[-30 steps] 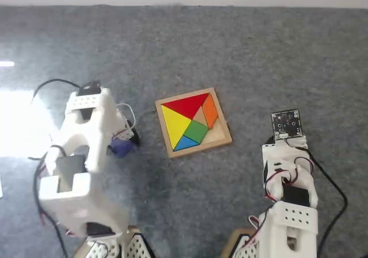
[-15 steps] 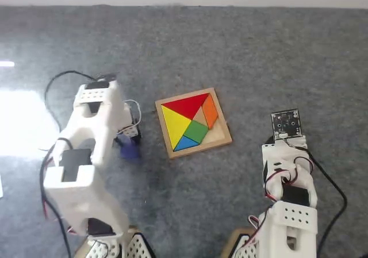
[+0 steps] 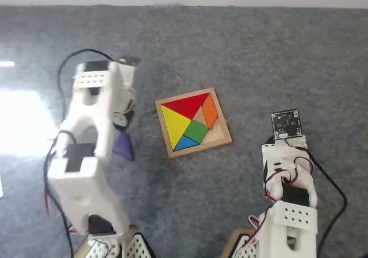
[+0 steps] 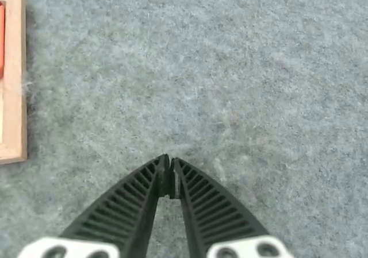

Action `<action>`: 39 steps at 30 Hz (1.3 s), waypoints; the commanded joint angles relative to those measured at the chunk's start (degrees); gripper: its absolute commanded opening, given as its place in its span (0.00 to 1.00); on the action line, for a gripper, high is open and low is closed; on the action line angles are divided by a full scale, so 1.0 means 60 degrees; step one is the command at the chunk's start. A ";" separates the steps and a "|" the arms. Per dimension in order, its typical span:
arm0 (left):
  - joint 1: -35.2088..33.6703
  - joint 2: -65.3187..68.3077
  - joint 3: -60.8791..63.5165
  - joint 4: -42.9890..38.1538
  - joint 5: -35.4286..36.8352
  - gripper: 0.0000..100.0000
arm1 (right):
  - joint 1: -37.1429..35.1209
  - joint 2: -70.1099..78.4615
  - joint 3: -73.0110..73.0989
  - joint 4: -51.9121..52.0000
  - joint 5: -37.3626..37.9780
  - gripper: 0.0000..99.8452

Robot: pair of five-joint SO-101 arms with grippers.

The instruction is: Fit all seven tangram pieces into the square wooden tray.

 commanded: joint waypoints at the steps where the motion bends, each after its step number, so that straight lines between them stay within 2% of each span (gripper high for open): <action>1: -0.0806 -0.2608 0.1502 -0.1201 -0.0264 0.01 | 0.0095 -0.0256 -0.0073 -0.0242 0.0103 0.01; 8: -0.0366 -0.7238 0.7099 -0.3048 -0.0249 0.02 | 0.0066 -0.0256 -0.0073 -0.0242 0.0103 0.01; 11: 0.0147 -0.8308 0.8183 -0.3883 -0.0352 0.02 | 0.0066 -0.0256 -0.0073 -0.0242 0.0103 0.01; 13: 0.0249 -0.8440 0.8344 -0.3853 0.0117 0.07 | 0.0066 -0.0256 -0.0073 -0.0227 0.0103 0.01; 17: 0.0190 -0.8029 0.8242 -0.3795 0.1451 0.23 | 0.0081 -0.0256 -0.0073 -0.0227 0.0103 0.01; 24: 0.0176 -0.6886 0.8183 -0.4498 0.2418 0.19 | 0.0081 -0.0256 -0.0073 -0.0227 0.0103 0.01; 31: -0.0469 -0.4586 0.7245 -0.4527 0.2418 0.26 | 0.0081 -0.0256 -0.0073 -0.0227 0.0103 0.01; 37: -0.1128 -0.4689 0.6484 -0.4308 0.2256 0.14 | 0.0081 -0.0256 -0.0073 -0.0227 0.0103 0.01; 39: -0.1026 -0.4806 0.6425 -0.4278 0.2227 0.13 | 0.0081 -0.0256 -0.0073 -0.0227 0.0103 0.01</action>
